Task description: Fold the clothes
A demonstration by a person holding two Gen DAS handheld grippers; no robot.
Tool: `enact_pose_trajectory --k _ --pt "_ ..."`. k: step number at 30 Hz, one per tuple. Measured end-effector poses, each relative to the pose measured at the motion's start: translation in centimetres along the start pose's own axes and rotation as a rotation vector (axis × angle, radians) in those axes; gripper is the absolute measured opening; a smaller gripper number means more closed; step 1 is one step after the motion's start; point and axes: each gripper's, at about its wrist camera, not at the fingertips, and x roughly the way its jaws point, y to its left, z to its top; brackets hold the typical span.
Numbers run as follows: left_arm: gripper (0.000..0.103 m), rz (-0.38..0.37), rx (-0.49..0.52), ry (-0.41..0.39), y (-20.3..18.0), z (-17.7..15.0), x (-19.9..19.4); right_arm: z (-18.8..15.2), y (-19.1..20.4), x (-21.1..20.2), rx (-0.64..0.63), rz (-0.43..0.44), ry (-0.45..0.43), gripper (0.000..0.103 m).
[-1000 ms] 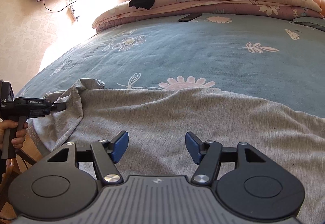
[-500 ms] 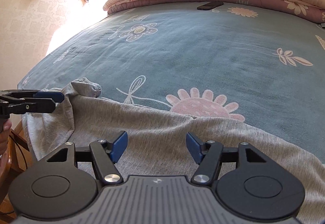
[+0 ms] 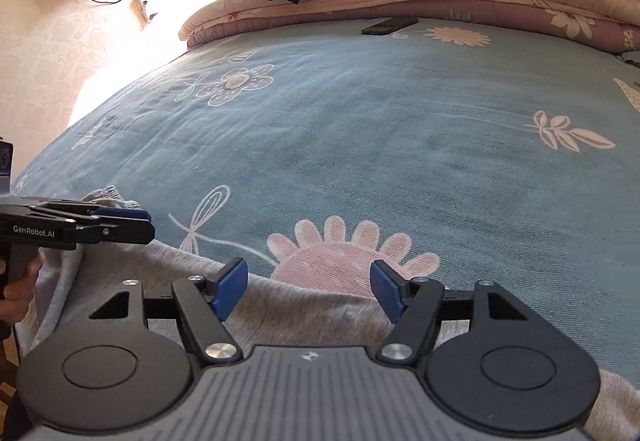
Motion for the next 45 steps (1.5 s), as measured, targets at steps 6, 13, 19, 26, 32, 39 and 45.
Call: enact_pose_trajectory --k 6,13,19,26,32,39,45 --pt "0.058 -0.099 0.104 0.058 -3.9 2.4 3.4 -3.0 0.0 -2.0 -0.015 0.051 0.058 0.080" --pt "0.058 -0.196 0.151 0.130 -7.6 2.1 7.3 -3.8 -1.1 -3.9 0.013 0.068 0.064 0.080" --pt "0.058 -0.333 0.108 0.252 -7.8 -0.3 8.8 0.8 -5.8 -4.6 -0.071 -0.042 0.005 0.070" --pt "0.060 -0.364 0.082 0.297 -7.1 -1.4 9.7 1.4 -10.5 0.8 -0.012 0.188 0.207 0.067" --pt "0.062 -0.378 0.084 0.297 -6.9 -1.3 10.0 -0.6 -8.6 -3.0 -0.052 0.316 0.134 0.069" --pt "0.062 -0.350 0.135 0.287 -7.7 -1.6 9.8 -3.0 -4.4 -5.8 -0.198 0.280 0.171 0.070" --pt "0.062 -0.345 0.144 0.283 -7.9 -1.6 9.8 -4.4 -3.2 -6.2 -0.213 0.248 0.191 0.071"
